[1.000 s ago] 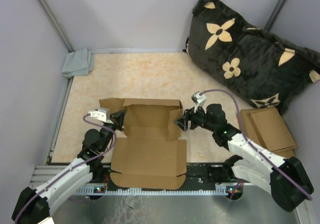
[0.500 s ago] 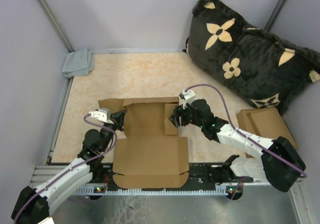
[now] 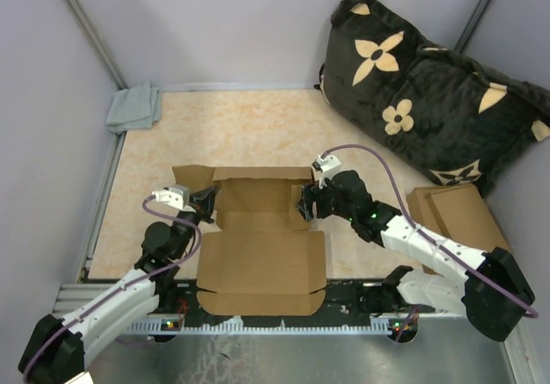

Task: Fold the paper box

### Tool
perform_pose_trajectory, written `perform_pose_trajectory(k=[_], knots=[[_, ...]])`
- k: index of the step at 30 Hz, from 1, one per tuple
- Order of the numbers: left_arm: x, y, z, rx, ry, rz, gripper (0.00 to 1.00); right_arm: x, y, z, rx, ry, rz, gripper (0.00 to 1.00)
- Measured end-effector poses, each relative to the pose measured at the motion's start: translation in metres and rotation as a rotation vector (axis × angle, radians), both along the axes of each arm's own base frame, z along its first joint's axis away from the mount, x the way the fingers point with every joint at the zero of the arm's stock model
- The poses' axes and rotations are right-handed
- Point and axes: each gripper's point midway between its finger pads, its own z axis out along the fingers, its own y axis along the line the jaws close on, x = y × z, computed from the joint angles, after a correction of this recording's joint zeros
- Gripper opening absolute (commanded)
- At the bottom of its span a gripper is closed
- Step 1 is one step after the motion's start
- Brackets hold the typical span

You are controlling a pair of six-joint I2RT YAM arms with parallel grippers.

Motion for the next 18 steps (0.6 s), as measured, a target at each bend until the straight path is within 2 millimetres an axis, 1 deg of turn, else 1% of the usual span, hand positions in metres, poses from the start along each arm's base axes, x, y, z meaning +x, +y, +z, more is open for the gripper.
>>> perform_pose_trajectory(k=[6, 8, 12, 15, 18], knots=[[-0.002, -0.004, 0.009, -0.016, -0.031, -0.023, 0.0, -0.007, 0.002, 0.016, 0.04, -0.026, 0.033, 0.72], [-0.002, -0.005, 0.01, -0.017, -0.035, -0.027, 0.0, -0.008, 0.002, 0.018, 0.043, -0.029, 0.041, 0.73], [-0.004, -0.006, 0.012, -0.021, -0.043, -0.037, 0.0, -0.008, 0.0, 0.014, 0.029, -0.022, 0.033, 0.73], [-0.005, -0.006, 0.015, -0.025, -0.052, -0.042, 0.0, -0.004, -0.003, 0.007, 0.011, -0.025, 0.011, 0.7], [-0.005, -0.007, 0.018, -0.031, -0.062, -0.045, 0.0, -0.002, -0.007, -0.007, -0.011, -0.019, -0.015, 0.66]])
